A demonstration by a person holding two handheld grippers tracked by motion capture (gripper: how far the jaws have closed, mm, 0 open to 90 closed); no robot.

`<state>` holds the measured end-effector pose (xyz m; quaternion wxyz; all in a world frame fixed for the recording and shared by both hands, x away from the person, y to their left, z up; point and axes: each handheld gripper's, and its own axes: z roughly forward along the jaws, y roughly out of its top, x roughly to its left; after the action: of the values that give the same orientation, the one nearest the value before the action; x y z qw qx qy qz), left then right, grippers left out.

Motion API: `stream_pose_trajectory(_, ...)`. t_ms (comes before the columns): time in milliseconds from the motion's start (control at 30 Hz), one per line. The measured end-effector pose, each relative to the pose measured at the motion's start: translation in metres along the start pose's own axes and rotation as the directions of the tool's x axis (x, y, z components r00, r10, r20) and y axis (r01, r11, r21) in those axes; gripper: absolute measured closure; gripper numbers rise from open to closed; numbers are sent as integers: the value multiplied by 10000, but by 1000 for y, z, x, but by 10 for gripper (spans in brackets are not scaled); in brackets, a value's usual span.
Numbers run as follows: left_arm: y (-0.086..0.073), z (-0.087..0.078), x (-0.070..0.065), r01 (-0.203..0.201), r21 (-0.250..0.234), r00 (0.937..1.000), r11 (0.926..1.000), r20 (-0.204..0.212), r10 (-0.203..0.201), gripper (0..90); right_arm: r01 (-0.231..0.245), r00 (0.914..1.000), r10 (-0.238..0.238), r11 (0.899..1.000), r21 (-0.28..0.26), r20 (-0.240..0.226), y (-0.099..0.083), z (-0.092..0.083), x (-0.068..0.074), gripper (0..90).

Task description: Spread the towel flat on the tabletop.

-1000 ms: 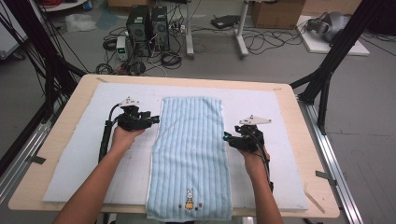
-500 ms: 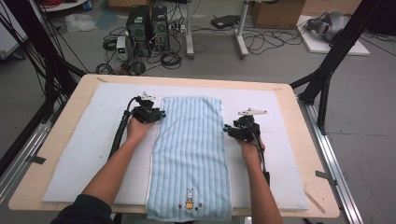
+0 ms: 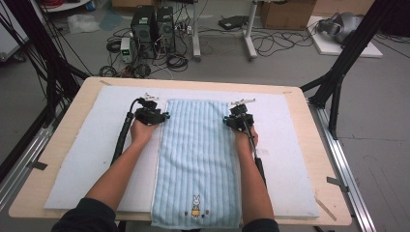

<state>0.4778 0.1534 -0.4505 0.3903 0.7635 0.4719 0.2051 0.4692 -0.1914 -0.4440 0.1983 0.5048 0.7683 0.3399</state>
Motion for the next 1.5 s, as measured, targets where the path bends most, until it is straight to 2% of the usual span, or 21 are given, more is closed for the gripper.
stream_pose_trajectory(67, 0, 0, -2, -221, 12, 9997, 9998, 77, 221, 637, 370, 9974, -376, 9993, 98, 622, 2, 1, 5, 865)
stream_pose_trajectory(100, 0, 1, -3, -300, -27, 9990, 9995, 342, 301, 784, 500, 9949, -508, 9987, 110, 868, 3, 1, 6, 866)
stream_pose_trajectory(133, 1, 1, -6, -537, 13, 9985, 9986, 135, 537, 860, 526, 9937, -533, 9986, 93, 990, 3, 2, 7, 865)
stream_pose_trajectory(200, 2, 3, -10, -685, -34, 9975, 9976, -152, 684, 863, 466, 9926, -464, 9989, 15, 1125, 2, 3, 6, 801)
stream_pose_trajectory(267, 2, 3, -10, -480, -49, 9983, 9988, -343, 478, 832, 301, 9900, -288, 9995, -75, 1378, 2, 1, 2, 688)
stream_pose_trajectory(333, 2, 0, -5, -200, -13, 9993, 9998, -316, 200, 701, -59, 9946, 98, 9992, -383, 1034, 0, -4, -5, 684)
stream_pose_trajectory(433, 0, -1, -3, 95, -30, 10000, 10000, -11, -95, 659, -341, 9973, 402, 9948, -960, 622, -1, -12, -16, 725)
stream_pose_trajectory(533, 0, 1, -6, -12, -39, 10000, 10000, -24, 12, 654, -542, 9972, 588, 9942, -930, 469, 0, -5, -21, 734)
stream_pose_trajectory(667, 0, 2, -7, -44, -68, 10000, 10000, -71, 44, 664, -540, 9982, 563, 9939, -967, 219, 8, 8, -18, 711)
stream_pose_trajectory(767, 0, 2, -7, -61, -57, 9999, 10000, -81, 60, 667, -155, 9990, 185, 9972, -732, 405, 14, 17, -13, 729)
stream_pose_trajectory(800, 0, 2, -7, -63, -71, 9999, 10000, -100, 63, 668, 115, 9969, -80, 9990, -436, 785, 15, 20, -11, 744)
stream_pose_trajectory(933, 0, 2, -8, -131, -61, 9998, 9999, -168, 130, 669, 24, 9882, 47, 9989, -464, 1531, 15, 21, -15, 759)
stream_pose_trajectory(1000, 0, 2, -7, -97, -58, 9999, 9999, -110, 96, 669, -112, 9867, 183, 9989, -448, 1614, 16, 20, -16, 742)
stream_pose_trajectory(1033, 0, 1, -7, -28, -70, 10000, 10000, -68, 27, 666, -124, 9874, 196, 9988, -465, 1572, 16, 19, -17, 719)
stream_pose_trajectory(1100, 0, 0, -5, -50, -112, 10000, 9999, -74, 49, 597, -401, 9943, 479, 9958, -821, 951, 16, 13, -18, 673)
stream_pose_trajectory(1167, 1, -4, -2, 99, -224, 9999, 9997, 113, -97, 536, -85, 9977, 164, 9930, -1180, 660, 18, 2, -16, 645)
stream_pose_trajectory(1200, 1, -8, 0, 344, -349, 9989, 9988, 321, -333, 511, -17, 9989, 77, 9919, -1271, 469, 18, -5, -15, 631)
stream_pose_trajectory(1267, 1, -15, 1, 418, -508, 9972, 9978, 633, -385, 480, 367, 9991, -330, 9885, -1468, 275, 14, -19, -10, 621)
stream_pose_trajectory(1333, 0, -23, 0, 489, -755, 9942, 9959, 994, -413, 445, 773, 9970, -769, 9879, -1348, 79, 8, -28, -5, 624)
stream_pose_trajectory(1433, -2, -37, -4, 485, -1145, 9900, 9922, 1375, -325, 450, 1117, 9899, -1207, 9871, -1146, -743, -7, -44, 3, 680)
stream_pose_trajectory(1500, -4, -43, -9, 236, -1011, 9852, 9946, 1712, -60, 555, 1722, 9794, -1806, 9806, -932, -906, -21, -54, 12, 754)
